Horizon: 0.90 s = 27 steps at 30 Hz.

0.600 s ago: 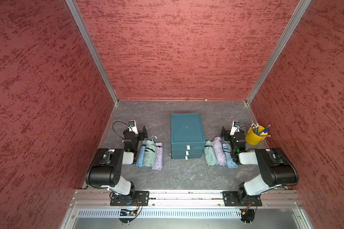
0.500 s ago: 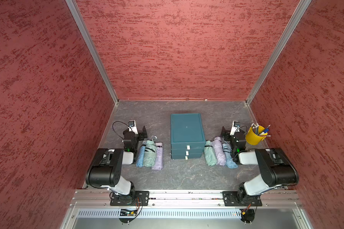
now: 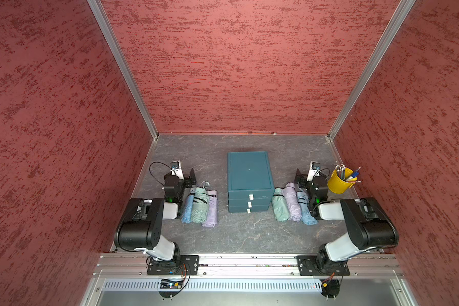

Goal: Place the umbrella in the drawer by color
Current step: Open the drawer in the storage box.

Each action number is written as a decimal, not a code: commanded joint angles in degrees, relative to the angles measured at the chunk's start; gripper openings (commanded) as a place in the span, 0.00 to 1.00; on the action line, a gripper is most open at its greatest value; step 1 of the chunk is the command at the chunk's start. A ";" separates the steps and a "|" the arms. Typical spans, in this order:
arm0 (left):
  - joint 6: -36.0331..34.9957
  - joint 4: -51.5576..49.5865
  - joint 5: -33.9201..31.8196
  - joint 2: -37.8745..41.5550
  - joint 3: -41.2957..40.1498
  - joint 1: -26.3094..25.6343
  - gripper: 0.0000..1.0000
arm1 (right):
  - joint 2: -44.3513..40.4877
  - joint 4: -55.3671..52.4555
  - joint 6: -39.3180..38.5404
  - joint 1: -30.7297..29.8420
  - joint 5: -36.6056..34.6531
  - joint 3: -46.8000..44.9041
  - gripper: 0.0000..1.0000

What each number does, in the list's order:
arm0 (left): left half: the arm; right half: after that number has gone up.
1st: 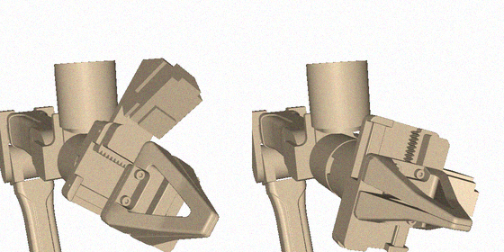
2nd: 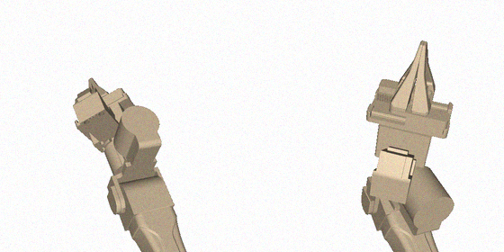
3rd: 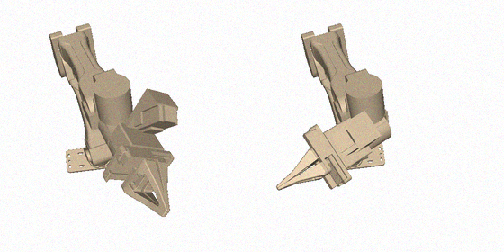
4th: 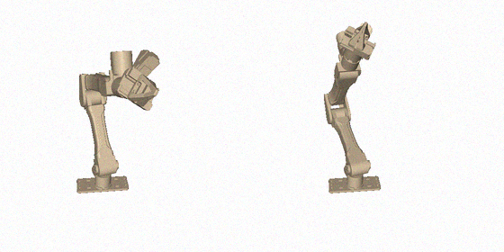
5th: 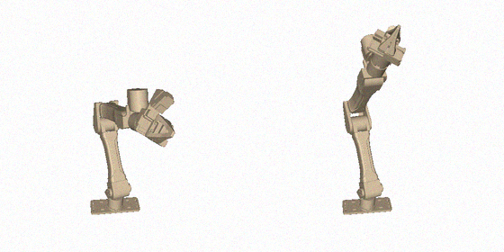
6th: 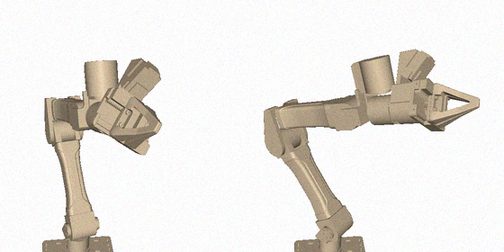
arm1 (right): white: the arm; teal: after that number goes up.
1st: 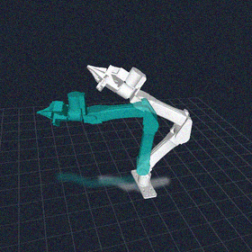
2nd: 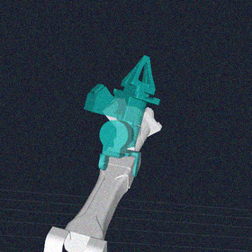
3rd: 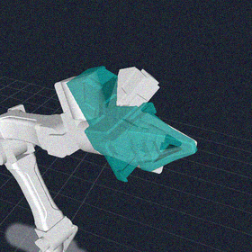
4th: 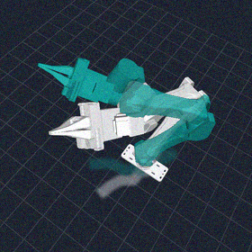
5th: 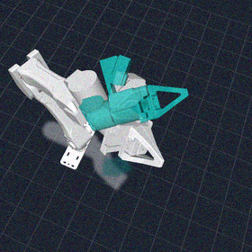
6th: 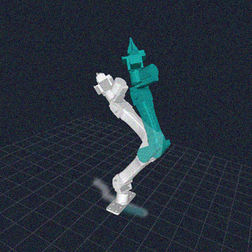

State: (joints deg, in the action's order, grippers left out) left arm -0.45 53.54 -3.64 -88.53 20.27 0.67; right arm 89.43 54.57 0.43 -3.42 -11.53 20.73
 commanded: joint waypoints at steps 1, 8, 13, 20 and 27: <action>0.54 -0.54 0.51 0.30 1.00 0.35 1.00 | -0.38 0.83 -0.08 0.41 0.40 0.28 0.99; 6.90 -30.67 -20.29 15.73 13.07 0.13 1.00 | -15.08 -11.22 -5.34 -10.48 -19.73 1.80 0.99; 28.93 -67.81 -17.62 31.98 29.00 0.31 0.85 | -41.15 -64.64 30.15 -14.84 -23.62 16.63 0.98; 31.44 -86.24 -14.68 36.53 37.03 -29.88 0.78 | -35.30 -104.03 40.79 -15.91 -12.12 42.60 0.85; 35.66 -98.54 -25.51 30.24 46.35 -58.77 0.82 | -34.23 -129.42 51.53 -45.85 -18.85 56.08 0.70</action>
State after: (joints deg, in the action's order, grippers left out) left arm 32.10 -35.20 -22.68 -57.67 62.43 -53.56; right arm 58.72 -55.24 43.42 -39.70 -27.59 73.91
